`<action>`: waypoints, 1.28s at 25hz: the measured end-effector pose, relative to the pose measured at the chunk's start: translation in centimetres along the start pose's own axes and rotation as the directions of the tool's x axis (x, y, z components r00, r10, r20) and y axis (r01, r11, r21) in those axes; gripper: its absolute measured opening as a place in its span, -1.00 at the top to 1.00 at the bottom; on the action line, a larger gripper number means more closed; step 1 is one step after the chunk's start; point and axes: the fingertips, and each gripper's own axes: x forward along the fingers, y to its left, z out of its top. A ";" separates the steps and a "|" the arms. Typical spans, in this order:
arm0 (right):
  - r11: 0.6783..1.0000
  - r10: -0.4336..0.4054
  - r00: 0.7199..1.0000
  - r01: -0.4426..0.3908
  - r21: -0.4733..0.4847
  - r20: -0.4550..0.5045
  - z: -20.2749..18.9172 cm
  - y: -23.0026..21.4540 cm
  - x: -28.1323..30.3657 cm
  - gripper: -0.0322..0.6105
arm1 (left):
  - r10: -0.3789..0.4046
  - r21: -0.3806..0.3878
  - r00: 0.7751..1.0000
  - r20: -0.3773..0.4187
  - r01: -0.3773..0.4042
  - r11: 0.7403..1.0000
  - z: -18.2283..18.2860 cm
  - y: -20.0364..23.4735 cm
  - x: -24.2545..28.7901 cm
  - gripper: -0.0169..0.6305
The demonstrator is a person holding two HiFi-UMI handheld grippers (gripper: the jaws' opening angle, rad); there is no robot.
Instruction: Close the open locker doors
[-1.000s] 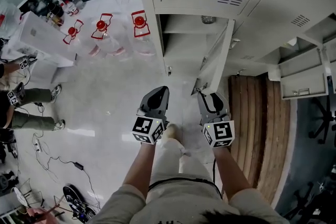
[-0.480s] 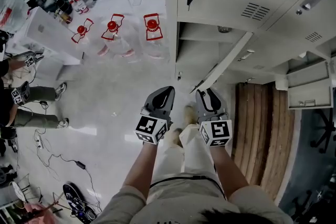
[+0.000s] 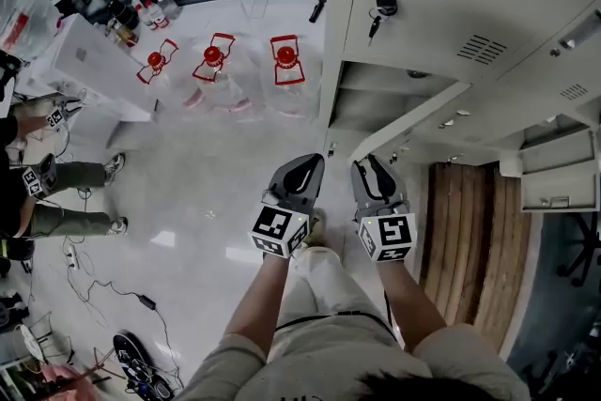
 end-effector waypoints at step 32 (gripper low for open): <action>0.998 -0.007 1.000 0.006 0.055 0.019 1.8 -1.3 9.4 0.64 | -0.052 0.018 0.998 0.027 0.052 0.998 3.1 5.1 7.4 0.95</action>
